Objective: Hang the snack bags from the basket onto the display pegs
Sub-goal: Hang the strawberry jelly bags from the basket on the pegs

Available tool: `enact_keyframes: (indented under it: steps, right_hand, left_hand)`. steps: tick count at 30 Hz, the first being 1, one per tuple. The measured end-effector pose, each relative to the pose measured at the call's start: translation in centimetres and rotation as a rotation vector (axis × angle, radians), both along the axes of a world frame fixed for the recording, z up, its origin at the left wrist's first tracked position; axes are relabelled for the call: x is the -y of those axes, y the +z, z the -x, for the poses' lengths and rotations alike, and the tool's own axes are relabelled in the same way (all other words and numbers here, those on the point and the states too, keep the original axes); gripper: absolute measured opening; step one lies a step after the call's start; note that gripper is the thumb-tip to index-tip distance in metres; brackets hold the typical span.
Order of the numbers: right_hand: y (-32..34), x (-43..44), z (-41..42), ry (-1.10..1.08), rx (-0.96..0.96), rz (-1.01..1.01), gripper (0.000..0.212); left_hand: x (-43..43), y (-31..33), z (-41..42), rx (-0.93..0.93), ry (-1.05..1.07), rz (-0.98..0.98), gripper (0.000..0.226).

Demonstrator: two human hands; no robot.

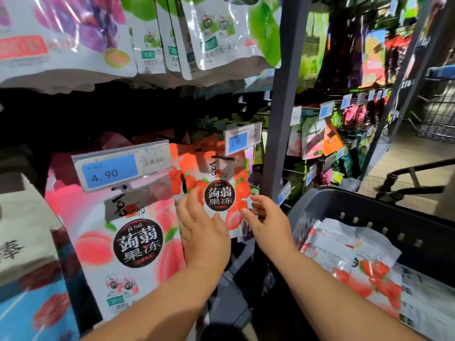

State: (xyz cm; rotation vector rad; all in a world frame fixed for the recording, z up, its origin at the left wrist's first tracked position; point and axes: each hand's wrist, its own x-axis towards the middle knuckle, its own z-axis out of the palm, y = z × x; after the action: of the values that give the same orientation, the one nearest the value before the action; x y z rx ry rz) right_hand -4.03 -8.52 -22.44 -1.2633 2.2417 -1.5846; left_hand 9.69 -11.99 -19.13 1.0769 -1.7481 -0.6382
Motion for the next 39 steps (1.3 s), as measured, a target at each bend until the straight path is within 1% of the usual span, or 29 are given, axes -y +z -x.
enact_keyframes:
  steps: [2,4,6,8,11,13,16,18,20,22,24,26,29,31,32,36,37,39]
  right_hand:
    - [0.4,-0.8,0.5,-0.018,-0.048,-0.014,0.032]
    - [0.8,-2.0,1.4,-0.027,-0.088,-0.032,0.021]
    - [1.2,-3.6,2.6,-0.022,-0.115,-0.075,0.011]
    - [1.4,-5.6,4.3,-0.015,-0.141,-0.176,0.009]
    - [0.8,-9.2,8.1,-0.004,-0.208,-0.424,0.014]
    - [0.0,-11.6,10.6,0.023,-0.248,-0.610,0.021]
    - [-1.2,-14.4,13.6,0.066,-0.339,-0.871,0.029]
    - [-2.0,-15.6,15.2,0.089,-0.376,-0.962,0.032]
    - [-2.9,-16.2,16.2,0.105,-0.387,-0.999,0.035]
    - [-4.0,-16.3,16.8,0.132,-0.380,-1.002,0.045]
    - [-5.0,-15.7,17.2,0.176,-0.390,-1.003,0.057]
    - [-6.2,-15.0,17.4,0.213,-0.400,-0.984,0.066]
    - [-7.8,-14.5,17.4,0.231,-0.471,-0.977,0.081]
    - [-8.1,-14.4,17.5,0.254,-0.552,-1.017,0.084]
    - [-8.0,-14.4,17.6,0.267,-0.572,-1.034,0.085]
    - [-7.6,-14.2,18.5,0.323,-0.531,-1.066,0.089]
    - [-7.6,-14.1,18.7,0.333,-0.542,-1.086,0.090]
    - [-7.8,-14.1,18.9,0.337,-0.572,-1.113,0.089]
  left_hand:
    - [-0.4,-0.5,0.3,0.066,-0.027,0.084,0.054]
    - [-1.0,-0.9,1.0,0.152,-0.179,0.092,0.040]
    - [-1.5,-1.6,1.9,0.284,-0.343,0.073,0.037]
    - [-2.0,-2.1,3.2,0.428,-0.468,0.058,0.036]
    - [-3.1,-1.9,5.5,0.621,-0.648,0.143,0.025]
    - [-3.7,-1.5,6.9,0.713,-0.777,0.211,0.022]
    - [-3.8,-1.8,9.1,0.835,-0.928,0.289,0.025]
    - [-3.6,-3.1,10.3,0.892,-0.936,0.459,0.030]
    - [-3.4,-4.6,10.9,0.842,-0.889,0.608,0.035]
    - [-3.1,-5.6,11.3,0.780,-0.875,0.659,0.047]
    - [-2.8,-5.9,11.6,0.755,-0.899,0.656,0.059]
    - [-2.7,-6.0,11.9,0.742,-0.921,0.618,0.063]
    - [-2.9,-6.1,12.1,0.744,-0.931,0.608,0.065]
    - [-3.0,-6.2,12.0,0.747,-0.928,0.604,0.063]
    - [-3.0,-6.1,12.1,0.751,-0.928,0.598,0.059]
    - [-2.8,-6.0,12.1,0.749,-0.936,0.584,0.039]
    - [-2.7,-6.1,12.1,0.744,-0.937,0.585,0.039]
    - [-2.6,-6.2,12.0,0.726,-0.932,0.600,0.047]
